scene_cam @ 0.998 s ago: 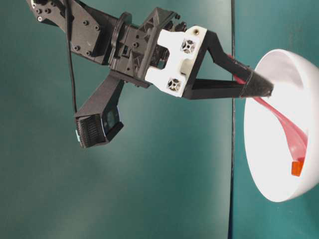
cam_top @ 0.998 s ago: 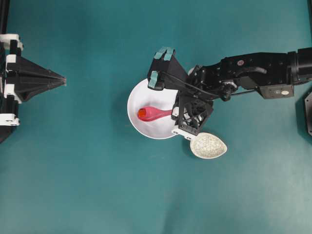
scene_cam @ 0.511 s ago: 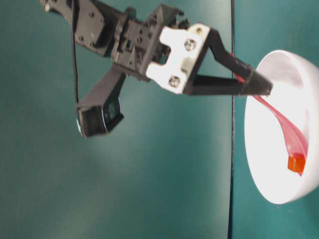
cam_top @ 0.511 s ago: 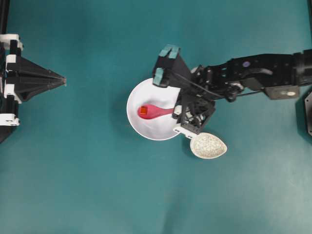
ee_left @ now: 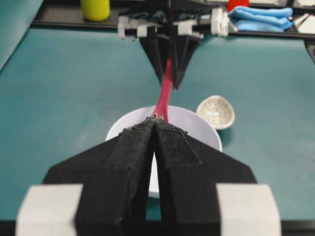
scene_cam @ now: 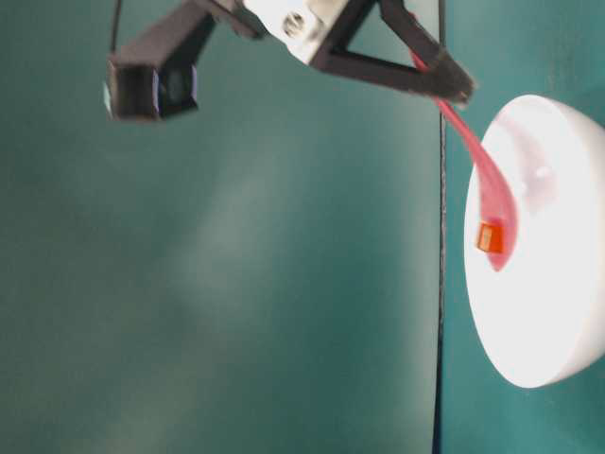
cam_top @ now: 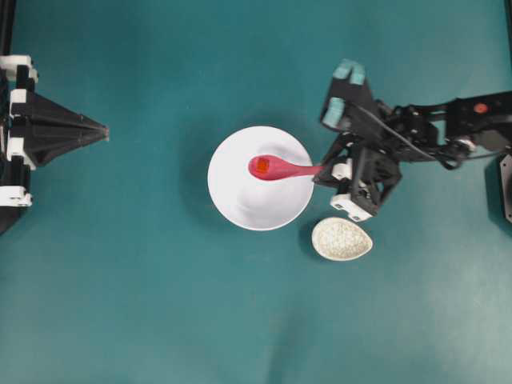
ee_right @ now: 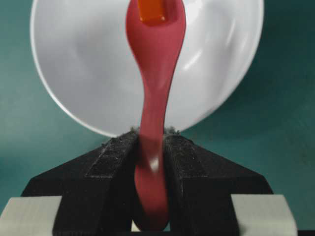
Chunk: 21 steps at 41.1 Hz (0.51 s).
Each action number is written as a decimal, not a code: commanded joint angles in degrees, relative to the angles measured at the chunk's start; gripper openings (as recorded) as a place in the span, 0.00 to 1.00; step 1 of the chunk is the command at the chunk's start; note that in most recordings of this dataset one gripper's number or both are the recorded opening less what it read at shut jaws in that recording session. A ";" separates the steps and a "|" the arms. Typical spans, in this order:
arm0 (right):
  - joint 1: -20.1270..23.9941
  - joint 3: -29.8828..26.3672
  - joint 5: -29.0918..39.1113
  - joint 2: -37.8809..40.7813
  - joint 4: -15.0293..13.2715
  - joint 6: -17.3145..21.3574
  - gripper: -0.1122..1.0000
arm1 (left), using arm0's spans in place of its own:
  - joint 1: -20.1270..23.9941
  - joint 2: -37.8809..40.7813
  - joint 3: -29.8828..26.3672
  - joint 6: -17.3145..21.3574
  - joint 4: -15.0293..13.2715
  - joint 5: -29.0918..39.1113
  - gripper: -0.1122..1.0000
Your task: Grip the spoon and scoop the red block from the bowl with right arm.
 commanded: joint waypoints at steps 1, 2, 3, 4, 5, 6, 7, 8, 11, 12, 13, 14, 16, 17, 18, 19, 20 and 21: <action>0.09 0.26 -2.29 -3.43 0.00 -0.09 0.29 | 0.18 0.44 -1.23 0.00 0.09 -0.62 0.10; 0.09 0.44 -2.64 -3.87 0.00 -0.09 0.29 | 0.18 0.44 -1.23 0.00 0.09 -0.62 0.10; 0.09 0.62 -2.99 -4.66 0.00 -0.18 0.29 | 0.18 0.44 -1.14 0.00 0.09 -0.62 0.10; 0.09 0.79 -3.16 -5.19 0.00 -0.18 0.29 | 0.18 0.44 -1.14 0.00 0.09 -0.62 0.10; 0.09 0.79 -3.25 -5.62 -0.09 -0.18 0.29 | 0.18 0.44 -1.23 0.00 0.09 -0.70 0.10; 0.09 0.70 -3.25 -5.89 -0.18 -0.18 0.29 | 0.18 0.44 -1.23 0.00 0.09 -0.62 0.10; 0.09 0.62 -3.16 -6.50 -0.18 -0.18 0.29 | 0.18 0.44 -1.14 0.00 0.09 -0.62 0.10; 0.09 0.53 -3.16 -6.77 -0.18 -0.18 0.29 | 0.18 0.44 -1.14 0.00 0.09 -0.62 0.10; 0.09 0.09 -2.99 -8.00 -0.18 -0.18 0.29 | 0.18 0.44 -1.14 0.00 0.09 -0.62 0.10; 0.18 0.00 -2.99 -8.26 -0.18 -0.18 0.29 | 0.18 0.53 -1.14 0.00 0.09 -0.62 0.10; 0.09 -0.26 -2.90 -8.61 -0.18 -0.18 0.29 | 0.18 0.44 -1.14 0.00 0.09 -0.62 0.10; 0.09 -0.44 -2.72 -8.96 -0.18 -0.18 0.29 | 0.18 0.53 -1.14 0.00 0.09 -0.62 0.10; 0.09 -0.88 -2.46 -9.67 -0.18 -0.18 0.29 | 0.18 0.44 -1.14 0.00 0.09 -0.62 0.10; 0.09 -1.14 -2.29 -9.84 -0.18 -0.18 0.29 | 0.18 0.53 -1.23 0.00 0.09 -0.62 0.10; 0.09 -1.49 -2.02 -10.28 -0.26 -0.26 0.29 | 0.18 0.44 -1.14 0.00 0.09 -0.62 0.10; 0.09 -1.76 -1.85 -10.46 -0.18 -0.26 0.29 | 0.18 0.44 -1.23 0.00 0.09 -0.62 0.10; 0.09 -2.20 -1.49 -10.81 -0.26 -0.35 0.29 | 0.18 0.44 -1.14 0.00 0.09 -0.62 0.10; 0.09 -2.46 -1.32 -10.99 -0.18 -0.44 0.29 | 0.18 0.44 -1.14 0.00 0.00 -0.62 0.10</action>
